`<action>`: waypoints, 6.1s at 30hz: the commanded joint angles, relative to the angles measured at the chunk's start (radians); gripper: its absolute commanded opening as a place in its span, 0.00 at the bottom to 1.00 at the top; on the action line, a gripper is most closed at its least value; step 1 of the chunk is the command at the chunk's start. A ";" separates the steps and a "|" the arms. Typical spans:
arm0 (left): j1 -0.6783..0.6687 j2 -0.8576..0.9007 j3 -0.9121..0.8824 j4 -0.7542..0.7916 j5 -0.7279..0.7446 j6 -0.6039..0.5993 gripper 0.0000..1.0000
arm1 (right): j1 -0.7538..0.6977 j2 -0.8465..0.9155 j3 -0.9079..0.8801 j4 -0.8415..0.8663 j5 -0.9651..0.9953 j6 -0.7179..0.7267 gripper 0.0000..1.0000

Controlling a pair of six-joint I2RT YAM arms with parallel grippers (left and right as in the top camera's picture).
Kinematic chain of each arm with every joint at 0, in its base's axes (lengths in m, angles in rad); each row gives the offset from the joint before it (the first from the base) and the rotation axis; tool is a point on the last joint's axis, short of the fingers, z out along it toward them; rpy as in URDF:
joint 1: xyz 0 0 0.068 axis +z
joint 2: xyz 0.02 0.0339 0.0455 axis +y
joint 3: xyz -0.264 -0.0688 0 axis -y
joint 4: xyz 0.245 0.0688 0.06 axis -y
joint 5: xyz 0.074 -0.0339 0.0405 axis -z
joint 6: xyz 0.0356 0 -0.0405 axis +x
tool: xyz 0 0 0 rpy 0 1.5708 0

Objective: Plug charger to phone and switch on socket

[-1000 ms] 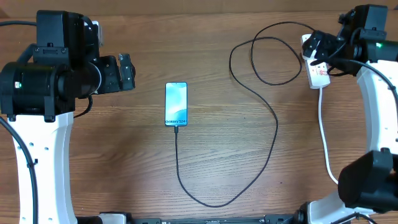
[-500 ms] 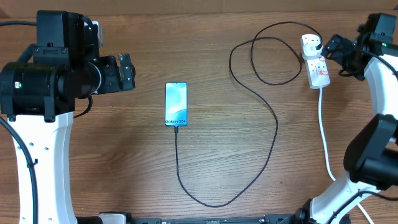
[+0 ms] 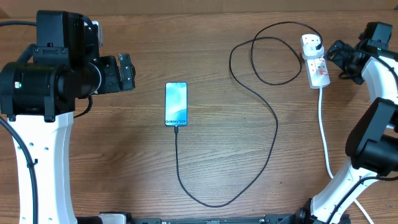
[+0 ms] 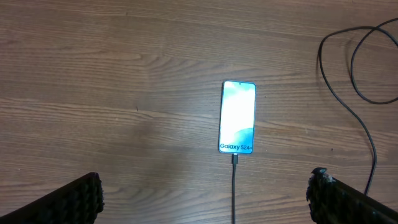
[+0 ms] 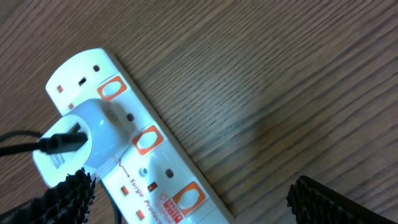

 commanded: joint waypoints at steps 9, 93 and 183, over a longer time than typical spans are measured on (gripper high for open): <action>0.005 0.006 0.011 0.002 -0.010 0.004 1.00 | -0.002 0.065 0.026 0.064 0.040 0.011 1.00; 0.005 0.006 0.011 0.002 -0.009 0.004 1.00 | 0.045 0.188 0.026 0.079 -0.051 -0.127 1.00; 0.005 0.006 0.011 0.002 -0.009 0.004 1.00 | 0.445 -1.683 -0.945 0.241 -0.079 -0.145 1.00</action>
